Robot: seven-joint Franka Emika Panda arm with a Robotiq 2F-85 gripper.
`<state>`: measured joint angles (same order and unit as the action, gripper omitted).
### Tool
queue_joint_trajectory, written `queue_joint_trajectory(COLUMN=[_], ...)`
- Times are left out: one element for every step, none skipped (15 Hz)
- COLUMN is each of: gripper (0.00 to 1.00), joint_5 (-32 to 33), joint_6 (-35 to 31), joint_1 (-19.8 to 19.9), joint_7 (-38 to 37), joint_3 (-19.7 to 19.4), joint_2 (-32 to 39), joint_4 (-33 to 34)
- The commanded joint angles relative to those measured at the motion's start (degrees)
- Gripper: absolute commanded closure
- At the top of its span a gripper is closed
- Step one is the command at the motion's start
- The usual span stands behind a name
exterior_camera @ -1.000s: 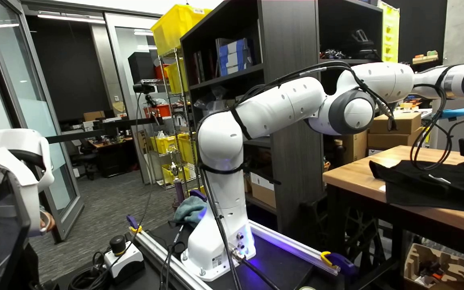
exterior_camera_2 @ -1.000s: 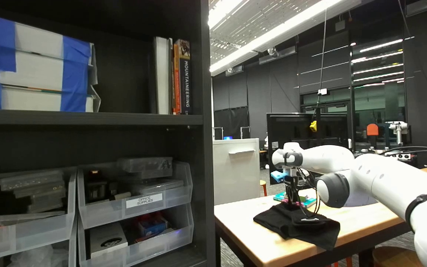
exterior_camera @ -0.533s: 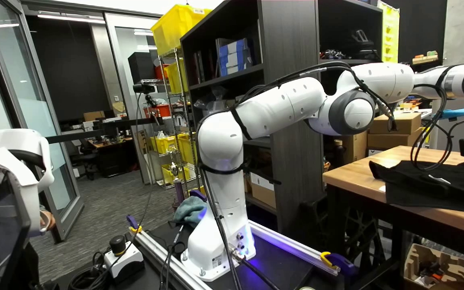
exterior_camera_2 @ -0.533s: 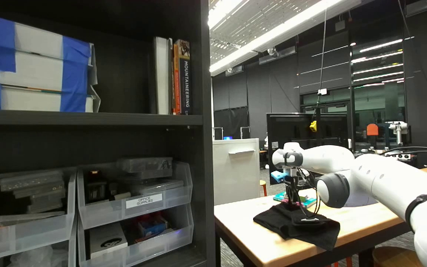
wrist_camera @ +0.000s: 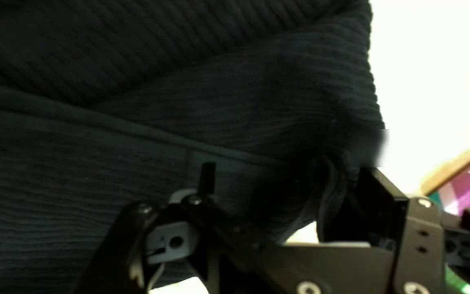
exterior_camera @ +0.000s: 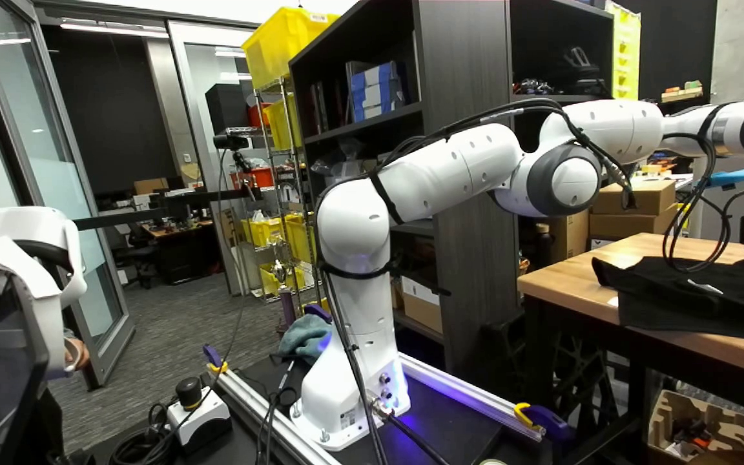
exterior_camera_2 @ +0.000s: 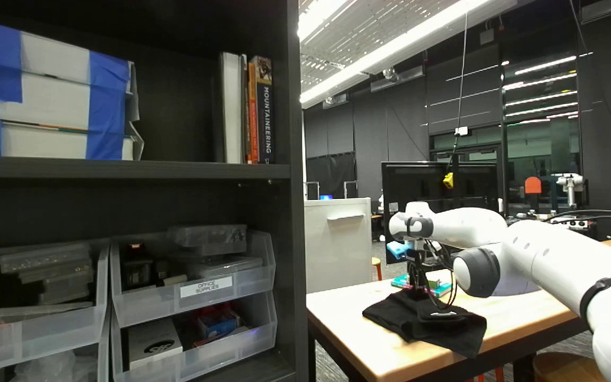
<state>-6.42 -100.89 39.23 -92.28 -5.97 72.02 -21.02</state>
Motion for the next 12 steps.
queue_joint_trajectory(gripper=[0.0, 0.0, 0.0, 0.0, 0.0, 0.0, 0.0, 0.0, 0.0, 0.0, 0.0, 0.0], joint_5=[0.2, 0.4, 0.4, 0.6, 1.2, 1.7, 2.1, 2.2, 2.2, 2.3, 2.3, 2.4], joint_6=[-7.8, -9.7, -10.7, -10.4, -8.7, -7.7, -6.5, -5.3, -4.3, -3.7, -3.4, -3.4], joint_1=[-0.2, -0.3, -0.4, -0.6, -0.8, -1.1, -1.1, -1.0, -0.9, -0.8, -0.7, -0.5], joint_7=[1.1, 1.5, 2.0, 2.2, 3.7, 4.5, 5.9, 7.6, 9.8, 11.9, 13.8, 15.0], joint_3=[0.3, 0.2, 0.2, 0.1, -0.2, -0.6, -0.8, -0.7, -0.5, -0.4, -0.5, -0.7], joint_2=[-0.7, -0.7, -1.0, -1.4, -2.0, -2.1, -2.3, -2.5, -2.5, -2.5, -2.5, -2.5], joint_4=[0.1, 0.1, -0.3, -0.9, -1.7, -2.1, -2.3, -2.5, -2.4, -2.2, -2.0, -1.9])
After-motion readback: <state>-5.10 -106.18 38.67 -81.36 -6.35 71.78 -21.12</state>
